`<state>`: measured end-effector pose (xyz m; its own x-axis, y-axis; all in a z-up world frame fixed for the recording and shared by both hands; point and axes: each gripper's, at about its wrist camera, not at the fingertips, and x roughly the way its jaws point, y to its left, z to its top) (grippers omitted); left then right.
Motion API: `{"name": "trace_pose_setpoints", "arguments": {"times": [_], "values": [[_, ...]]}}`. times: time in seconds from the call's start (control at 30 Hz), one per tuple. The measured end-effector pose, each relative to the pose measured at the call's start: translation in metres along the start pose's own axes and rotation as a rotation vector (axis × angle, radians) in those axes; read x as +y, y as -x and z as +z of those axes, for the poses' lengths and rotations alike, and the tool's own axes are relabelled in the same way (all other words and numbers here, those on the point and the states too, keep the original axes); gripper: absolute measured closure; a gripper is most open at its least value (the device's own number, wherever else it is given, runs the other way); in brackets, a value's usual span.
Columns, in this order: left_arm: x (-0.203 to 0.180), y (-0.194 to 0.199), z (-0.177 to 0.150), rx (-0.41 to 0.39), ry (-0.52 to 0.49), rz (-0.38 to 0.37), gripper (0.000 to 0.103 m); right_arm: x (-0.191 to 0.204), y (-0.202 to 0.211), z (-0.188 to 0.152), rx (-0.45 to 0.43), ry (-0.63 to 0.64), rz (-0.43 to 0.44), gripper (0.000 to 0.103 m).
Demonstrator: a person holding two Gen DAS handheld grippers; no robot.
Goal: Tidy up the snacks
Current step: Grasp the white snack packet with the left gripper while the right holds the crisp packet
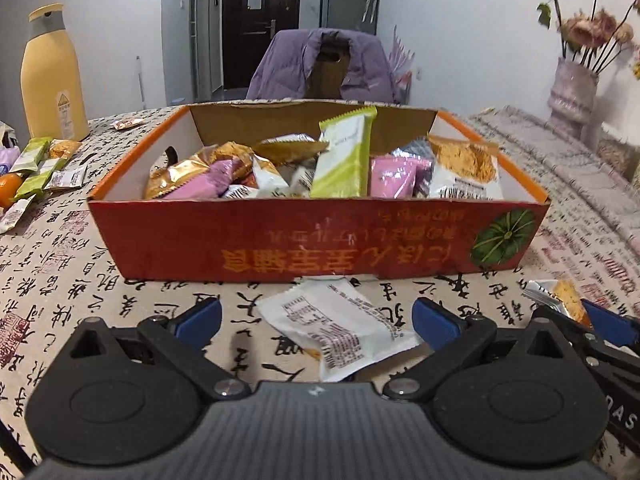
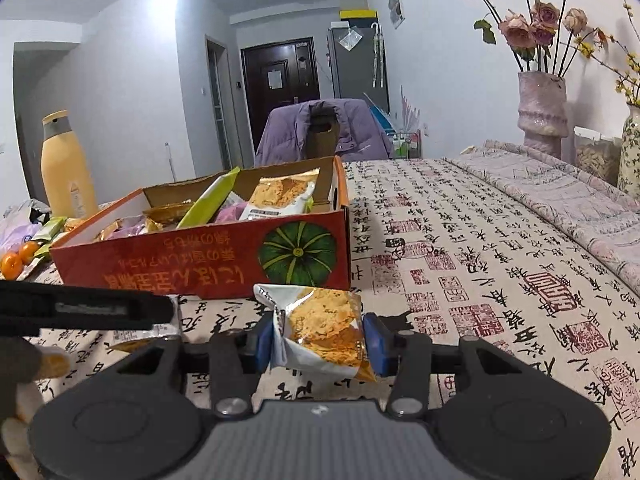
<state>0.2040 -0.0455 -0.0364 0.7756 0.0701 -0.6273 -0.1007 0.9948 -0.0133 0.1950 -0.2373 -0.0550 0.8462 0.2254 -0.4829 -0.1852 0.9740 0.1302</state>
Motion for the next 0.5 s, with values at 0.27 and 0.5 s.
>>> {"name": "trace_pose_setpoints", "arguments": {"times": [0.27,0.5], "values": [[-0.011,-0.016,-0.002,0.049,0.033,0.067,0.015,-0.001,-0.001,0.0,0.003,-0.01,0.01,0.057],[-0.005,-0.004,-0.008,0.021,0.014,0.062,0.047,-0.002,0.0,-0.001,-0.001,-0.01,0.035,0.057]]}}
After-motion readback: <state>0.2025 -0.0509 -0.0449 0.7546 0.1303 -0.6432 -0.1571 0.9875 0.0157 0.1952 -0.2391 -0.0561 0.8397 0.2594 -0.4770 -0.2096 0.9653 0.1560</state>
